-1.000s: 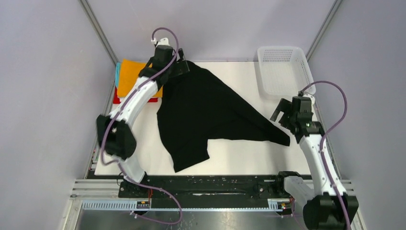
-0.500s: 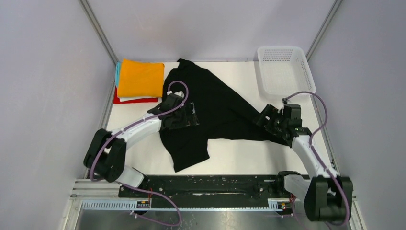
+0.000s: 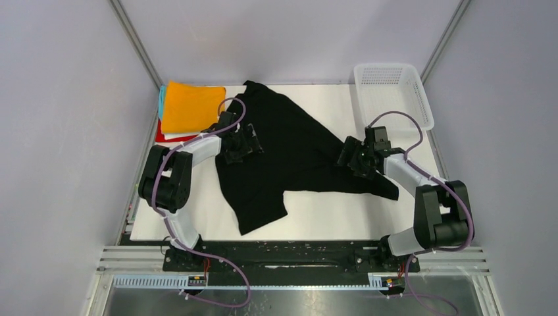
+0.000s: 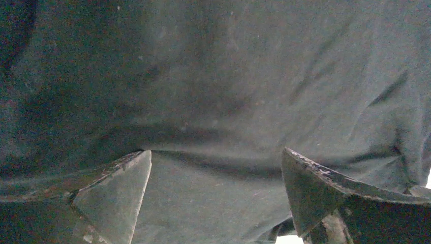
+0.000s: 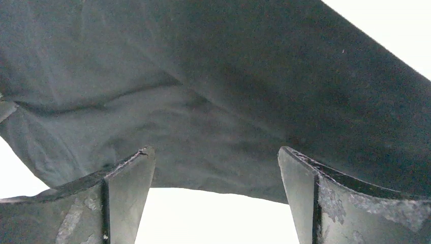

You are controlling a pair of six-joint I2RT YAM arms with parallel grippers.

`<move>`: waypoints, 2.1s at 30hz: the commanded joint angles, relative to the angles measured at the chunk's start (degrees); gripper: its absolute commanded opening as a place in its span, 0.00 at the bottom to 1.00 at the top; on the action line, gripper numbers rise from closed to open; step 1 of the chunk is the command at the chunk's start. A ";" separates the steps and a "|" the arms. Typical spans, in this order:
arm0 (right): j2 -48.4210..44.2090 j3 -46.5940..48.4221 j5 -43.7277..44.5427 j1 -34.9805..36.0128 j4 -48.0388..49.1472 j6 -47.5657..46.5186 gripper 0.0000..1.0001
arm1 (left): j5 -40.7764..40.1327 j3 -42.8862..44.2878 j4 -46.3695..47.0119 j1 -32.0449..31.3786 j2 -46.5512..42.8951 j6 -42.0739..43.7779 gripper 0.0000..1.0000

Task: Fold and stack the t-shirts
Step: Flatten out the tshirt

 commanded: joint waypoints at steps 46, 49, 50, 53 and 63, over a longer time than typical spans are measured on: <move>-22.67 -4.88 16.75 -0.16 -6.44 -0.73 0.99 | -21.73 -32.45 -23.99 -3.79 -49.93 -15.53 0.96; -22.03 -4.82 16.12 -0.14 -6.24 -0.65 1.00 | -19.56 -33.36 -21.59 -3.90 -47.79 -15.84 0.89; -21.63 -4.76 15.96 -0.18 -6.23 -0.69 0.99 | -19.28 -33.51 -20.61 -3.92 -46.57 -15.75 0.86; -20.80 -4.43 15.56 -0.14 -6.33 -0.82 0.99 | -18.20 -32.89 -18.09 -4.17 -41.71 -14.94 0.78; -20.21 -4.12 16.27 -0.13 -6.80 -1.35 0.99 | -18.90 -32.63 -13.96 -5.42 -32.48 -14.47 0.38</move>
